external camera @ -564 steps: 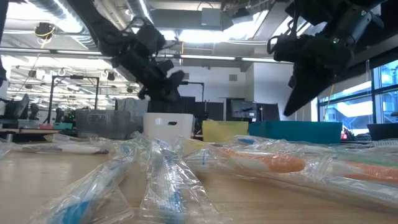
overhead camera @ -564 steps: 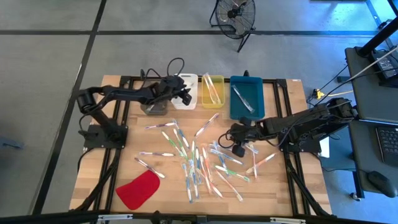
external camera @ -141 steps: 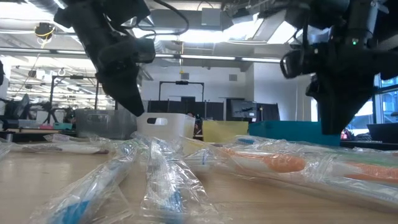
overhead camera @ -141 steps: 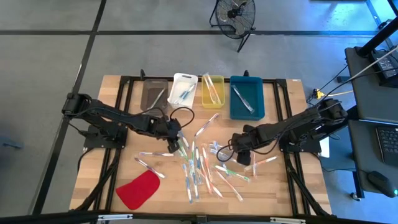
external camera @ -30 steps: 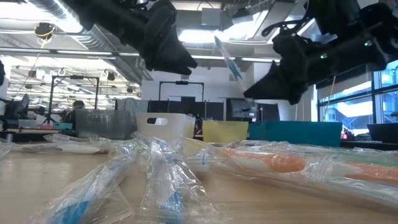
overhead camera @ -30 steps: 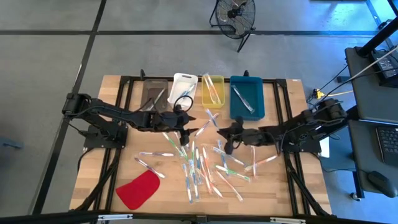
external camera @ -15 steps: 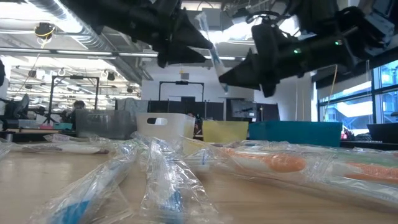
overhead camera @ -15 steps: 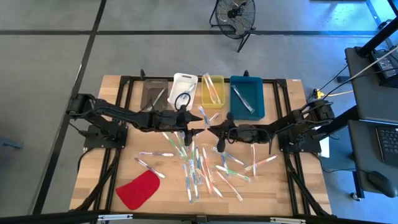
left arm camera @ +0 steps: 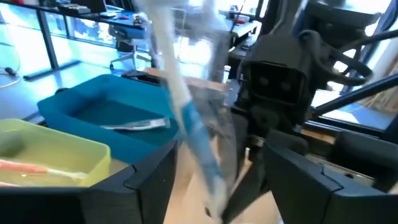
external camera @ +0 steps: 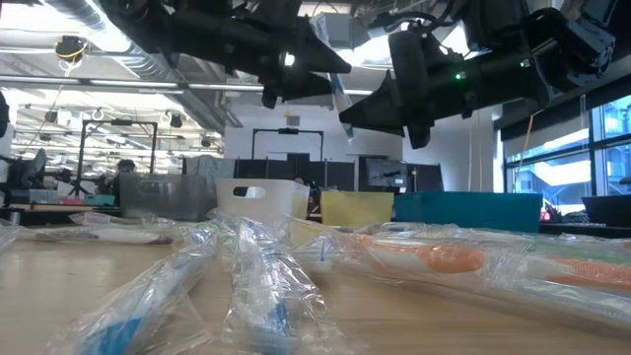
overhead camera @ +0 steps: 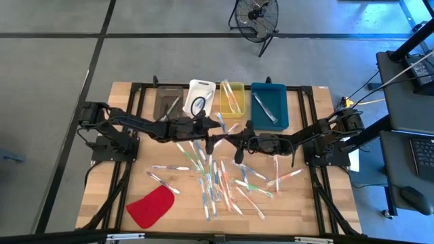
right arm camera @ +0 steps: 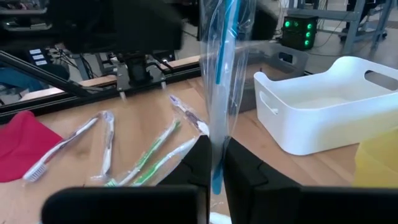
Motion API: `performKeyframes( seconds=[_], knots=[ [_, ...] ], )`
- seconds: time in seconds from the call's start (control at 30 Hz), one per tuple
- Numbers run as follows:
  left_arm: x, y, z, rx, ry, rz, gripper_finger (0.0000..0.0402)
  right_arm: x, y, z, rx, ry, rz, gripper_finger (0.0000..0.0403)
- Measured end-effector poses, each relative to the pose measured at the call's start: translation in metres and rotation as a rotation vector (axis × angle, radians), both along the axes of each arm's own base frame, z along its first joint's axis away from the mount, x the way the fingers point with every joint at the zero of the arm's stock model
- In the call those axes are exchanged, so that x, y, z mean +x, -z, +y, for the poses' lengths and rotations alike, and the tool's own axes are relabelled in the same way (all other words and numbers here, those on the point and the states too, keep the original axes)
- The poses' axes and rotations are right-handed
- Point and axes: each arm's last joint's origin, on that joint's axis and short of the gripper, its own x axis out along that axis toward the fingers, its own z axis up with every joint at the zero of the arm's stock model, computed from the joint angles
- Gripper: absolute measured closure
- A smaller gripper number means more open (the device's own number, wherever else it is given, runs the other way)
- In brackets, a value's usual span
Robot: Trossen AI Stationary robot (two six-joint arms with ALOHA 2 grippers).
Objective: Pick & Place Toothbrushes
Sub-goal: Put the blue toothbrush into the white bin
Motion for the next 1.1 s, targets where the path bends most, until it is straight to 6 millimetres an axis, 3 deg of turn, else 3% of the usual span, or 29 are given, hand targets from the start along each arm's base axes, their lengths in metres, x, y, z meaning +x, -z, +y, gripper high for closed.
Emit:
performKeyframes(
  seconds=[0.2, 0.47, 0.6, 0.87, 1.1],
  knots=[
    [-0.0002, -0.0005, 0.006, 0.017, -0.019, -0.001, 0.0235, 0.0003, -0.001, 0.0001, 0.003, 0.0, -0.01, 0.0373],
    [-0.0002, -0.0009, 0.0069, 0.027, -0.019, -0.003, 0.0342, 0.0003, -0.001, 0.0, 0.024, 0.004, -0.016, 0.0383],
    [0.0001, -0.0025, 0.006, 0.026, -0.002, -0.02, 0.0382, 0.0006, -0.0013, 0.0, 0.029, 0.003, -0.018, 0.0368],
    [0.0002, -0.0023, 0.0058, 0.034, 0.013, -0.016, 0.0381, 0.0, 0.0011, 0.0001, 0.043, 0.005, 0.003, 0.031],
    [-0.0007, -0.0017, 0.0061, 0.035, 0.008, 0.002, 0.0385, -0.0004, 0.0019, 0.0009, 0.046, -0.022, 0.02, 0.0226]
  ],
)
